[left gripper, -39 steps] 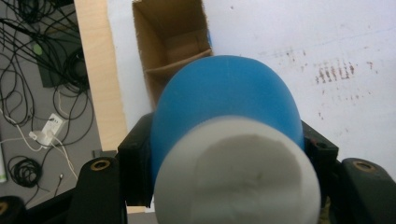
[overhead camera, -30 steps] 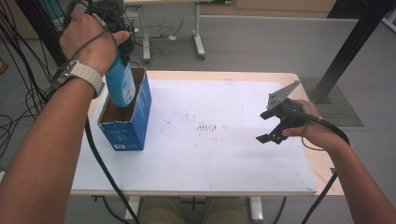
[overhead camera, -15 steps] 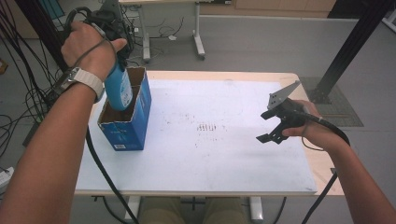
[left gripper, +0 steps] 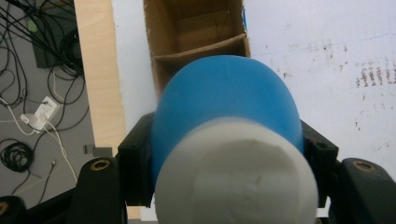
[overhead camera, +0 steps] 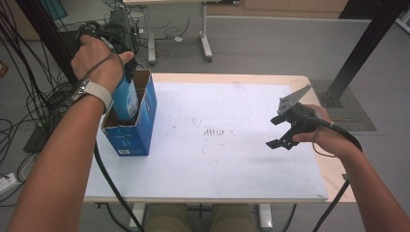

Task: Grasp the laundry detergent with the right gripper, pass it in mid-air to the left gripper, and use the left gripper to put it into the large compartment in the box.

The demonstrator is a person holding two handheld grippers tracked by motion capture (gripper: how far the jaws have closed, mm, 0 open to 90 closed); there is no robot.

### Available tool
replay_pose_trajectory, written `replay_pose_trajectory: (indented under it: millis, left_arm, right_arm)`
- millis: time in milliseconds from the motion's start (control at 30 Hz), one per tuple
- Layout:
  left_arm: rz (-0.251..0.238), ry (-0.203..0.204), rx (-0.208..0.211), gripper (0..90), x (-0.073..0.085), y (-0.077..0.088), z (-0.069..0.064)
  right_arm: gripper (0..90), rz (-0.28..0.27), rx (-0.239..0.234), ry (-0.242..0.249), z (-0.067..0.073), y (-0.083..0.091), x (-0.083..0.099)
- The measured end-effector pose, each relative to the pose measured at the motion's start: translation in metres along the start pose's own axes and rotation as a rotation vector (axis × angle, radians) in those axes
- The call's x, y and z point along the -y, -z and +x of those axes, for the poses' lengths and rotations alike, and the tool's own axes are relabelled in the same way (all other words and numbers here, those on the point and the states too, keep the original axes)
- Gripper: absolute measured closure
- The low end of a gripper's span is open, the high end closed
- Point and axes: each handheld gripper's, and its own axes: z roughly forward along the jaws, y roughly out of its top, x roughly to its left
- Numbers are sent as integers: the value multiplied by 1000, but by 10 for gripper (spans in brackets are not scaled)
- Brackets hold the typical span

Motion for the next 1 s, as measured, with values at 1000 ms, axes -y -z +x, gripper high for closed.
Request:
replay_pose_trajectory:
  millis: [1000]
  left_arm:
    - [31, -3, 6, 373, 9, -63, 3]
  right_arm:
    - [107, 12, -15, -18, 0, -9, 8]
